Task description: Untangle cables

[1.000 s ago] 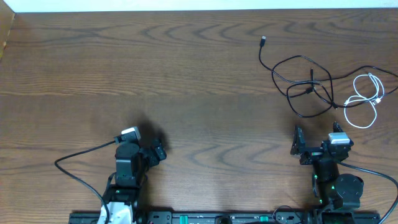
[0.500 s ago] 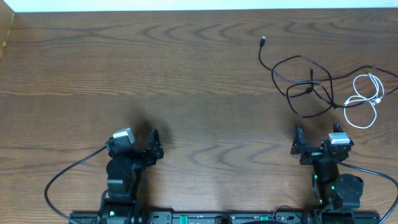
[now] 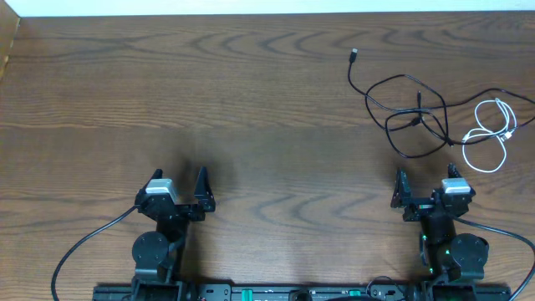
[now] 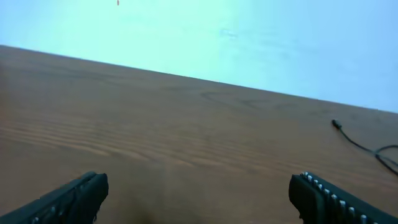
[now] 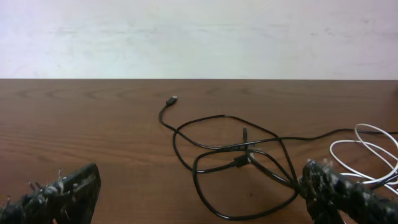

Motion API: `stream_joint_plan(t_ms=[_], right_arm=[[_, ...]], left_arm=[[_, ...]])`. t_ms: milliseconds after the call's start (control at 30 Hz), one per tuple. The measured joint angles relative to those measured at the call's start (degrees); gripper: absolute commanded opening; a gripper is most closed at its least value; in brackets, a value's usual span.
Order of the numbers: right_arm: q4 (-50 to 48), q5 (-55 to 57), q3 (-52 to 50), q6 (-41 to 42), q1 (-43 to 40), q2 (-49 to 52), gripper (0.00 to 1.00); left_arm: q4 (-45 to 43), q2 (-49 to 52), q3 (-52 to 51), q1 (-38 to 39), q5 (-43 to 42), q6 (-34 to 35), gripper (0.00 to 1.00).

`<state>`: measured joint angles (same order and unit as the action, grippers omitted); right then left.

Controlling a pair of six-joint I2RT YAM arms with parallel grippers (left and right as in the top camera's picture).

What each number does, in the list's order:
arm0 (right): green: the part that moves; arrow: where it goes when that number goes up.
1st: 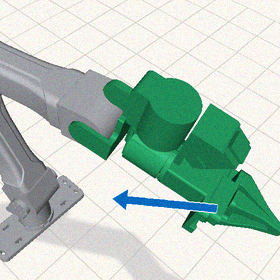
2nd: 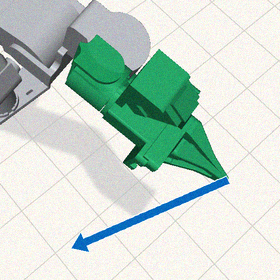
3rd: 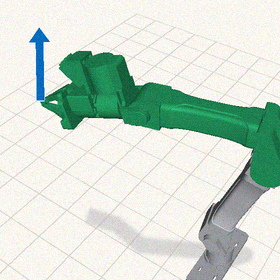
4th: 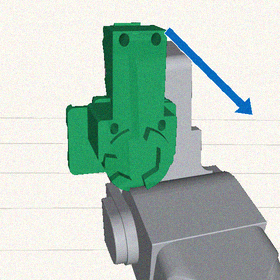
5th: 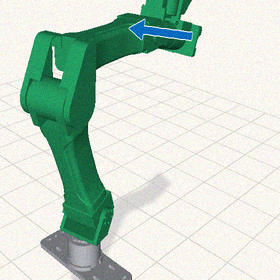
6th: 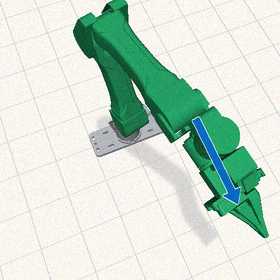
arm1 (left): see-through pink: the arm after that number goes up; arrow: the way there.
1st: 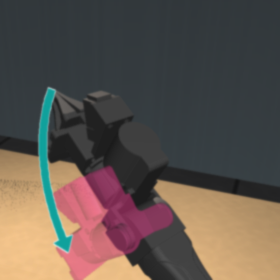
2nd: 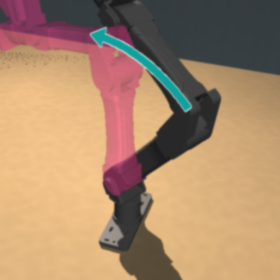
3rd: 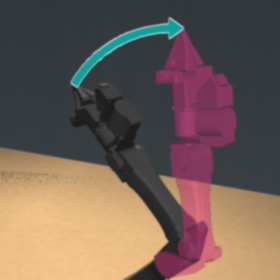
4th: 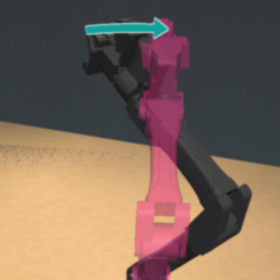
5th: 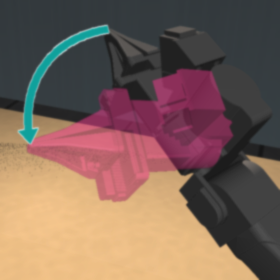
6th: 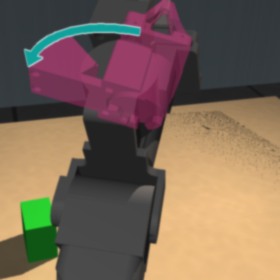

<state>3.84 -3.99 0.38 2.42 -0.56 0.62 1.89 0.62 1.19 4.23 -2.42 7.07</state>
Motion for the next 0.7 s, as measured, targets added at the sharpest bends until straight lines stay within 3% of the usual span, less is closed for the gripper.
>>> stream_joint_plan(t_ms=[700], right_arm=[[0.0,0.0,0.0,0.0,0.0,0.0,0.99]], left_arm=[[0.0,0.0,0.0,0.0,0.0,-1.4,0.98]])
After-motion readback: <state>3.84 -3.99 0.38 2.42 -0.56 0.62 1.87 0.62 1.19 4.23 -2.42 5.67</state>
